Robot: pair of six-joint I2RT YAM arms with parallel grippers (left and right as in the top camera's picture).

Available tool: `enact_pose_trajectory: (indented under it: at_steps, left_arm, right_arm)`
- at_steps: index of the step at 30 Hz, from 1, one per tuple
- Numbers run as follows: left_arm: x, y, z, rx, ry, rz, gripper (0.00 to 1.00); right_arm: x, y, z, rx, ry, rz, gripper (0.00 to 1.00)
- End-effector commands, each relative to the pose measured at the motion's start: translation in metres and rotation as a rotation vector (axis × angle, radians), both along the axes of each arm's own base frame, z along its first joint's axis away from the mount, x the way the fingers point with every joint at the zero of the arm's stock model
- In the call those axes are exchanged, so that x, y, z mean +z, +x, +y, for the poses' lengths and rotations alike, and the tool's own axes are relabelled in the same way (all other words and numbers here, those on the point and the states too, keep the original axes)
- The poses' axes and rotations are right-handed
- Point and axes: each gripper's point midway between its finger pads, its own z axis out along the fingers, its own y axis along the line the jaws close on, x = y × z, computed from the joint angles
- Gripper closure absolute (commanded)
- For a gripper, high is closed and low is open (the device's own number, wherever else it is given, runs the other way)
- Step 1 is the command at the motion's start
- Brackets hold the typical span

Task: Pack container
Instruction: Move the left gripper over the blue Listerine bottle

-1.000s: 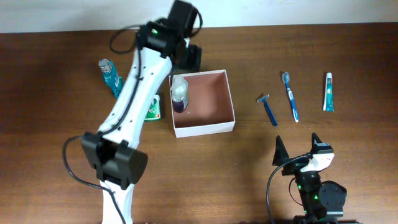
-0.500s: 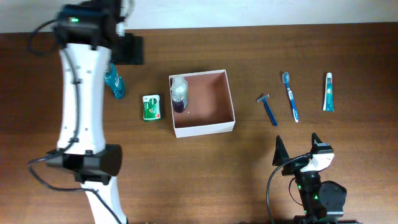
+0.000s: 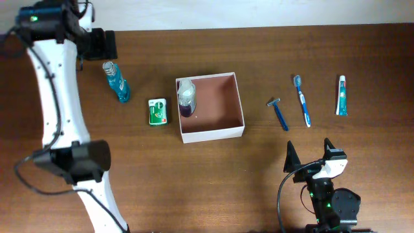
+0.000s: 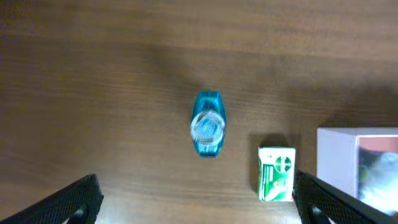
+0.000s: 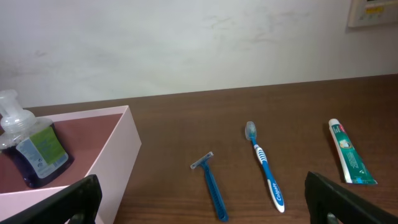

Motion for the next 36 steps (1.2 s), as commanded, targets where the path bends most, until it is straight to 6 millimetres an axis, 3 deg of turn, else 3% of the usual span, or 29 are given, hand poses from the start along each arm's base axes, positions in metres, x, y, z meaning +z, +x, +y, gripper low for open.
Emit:
enact_pose_trajectory:
  at_steps: [1, 8, 12, 36]
  left_arm:
    - [-0.044, 0.014, -0.004, -0.04, -0.017, 0.084, 0.01]
    - [-0.099, 0.022, -0.003, -0.039, -0.03, 0.2, 0.01]
    - [-0.117, 0.025, -0.003, -0.039, -0.032, 0.229, 0.01]
    - [-0.143, 0.026, -0.004, -0.04, -0.038, 0.279, 0.04]
  right_arm:
    - [-0.002, 0.0, 0.0, 0.005, -0.006, 0.0, 0.02]
    - [-0.002, 0.0, 0.0, 0.005, -0.006, 0.0, 0.01]
    - [-0.002, 0.0, 0.0, 0.005, -0.006, 0.0, 0.01]
    - [-0.002, 0.0, 0.0, 0.005, -0.006, 0.0, 0.01]
